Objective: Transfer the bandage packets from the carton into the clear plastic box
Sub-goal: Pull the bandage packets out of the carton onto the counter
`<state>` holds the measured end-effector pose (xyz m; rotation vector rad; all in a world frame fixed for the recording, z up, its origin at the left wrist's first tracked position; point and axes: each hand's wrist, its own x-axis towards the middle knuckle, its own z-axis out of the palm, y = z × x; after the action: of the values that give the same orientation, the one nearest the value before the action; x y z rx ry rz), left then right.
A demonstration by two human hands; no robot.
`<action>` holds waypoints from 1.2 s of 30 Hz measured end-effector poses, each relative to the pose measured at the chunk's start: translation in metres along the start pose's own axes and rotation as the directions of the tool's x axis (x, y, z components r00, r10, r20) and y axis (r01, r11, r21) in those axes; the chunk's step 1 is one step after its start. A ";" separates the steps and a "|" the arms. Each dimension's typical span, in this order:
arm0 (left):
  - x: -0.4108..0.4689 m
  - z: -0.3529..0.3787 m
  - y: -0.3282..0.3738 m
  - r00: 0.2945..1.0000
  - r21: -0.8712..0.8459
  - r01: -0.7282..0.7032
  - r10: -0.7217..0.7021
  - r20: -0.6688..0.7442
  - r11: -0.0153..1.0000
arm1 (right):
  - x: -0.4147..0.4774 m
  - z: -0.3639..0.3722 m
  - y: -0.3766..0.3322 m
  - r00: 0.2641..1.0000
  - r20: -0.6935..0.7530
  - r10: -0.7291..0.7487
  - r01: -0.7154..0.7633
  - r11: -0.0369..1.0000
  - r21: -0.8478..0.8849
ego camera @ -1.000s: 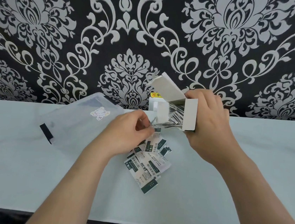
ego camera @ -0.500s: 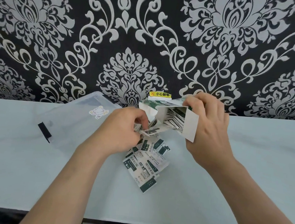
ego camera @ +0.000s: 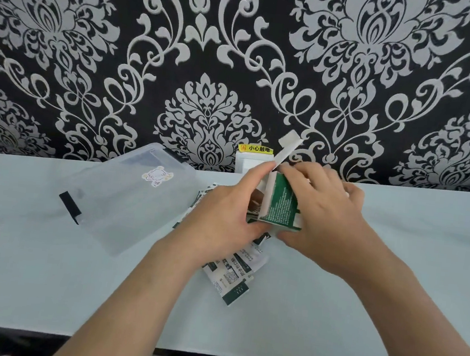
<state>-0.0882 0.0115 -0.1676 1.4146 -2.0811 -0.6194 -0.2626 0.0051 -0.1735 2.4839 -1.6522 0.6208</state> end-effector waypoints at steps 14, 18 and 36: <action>0.000 -0.027 -0.023 0.981 -0.150 0.096 -0.119 -0.151 0.984 | -0.007 -0.011 0.047 0.979 -0.074 0.191 -0.175 0.968 0.177; -0.001 -0.027 -0.030 0.979 -0.162 0.203 -0.200 0.033 0.966 | -0.008 -0.013 0.045 0.972 -0.133 0.196 -0.158 0.954 0.253; 0.003 -0.012 0.001 0.902 -0.782 0.226 -0.427 -0.057 0.581 | 0.005 -0.001 0.005 0.917 -0.388 -0.096 0.209 0.942 0.261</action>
<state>-0.0816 0.0086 -0.1571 1.2530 -1.0950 -1.2360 -0.2656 -0.0007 -0.1713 2.4468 -1.2865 1.3093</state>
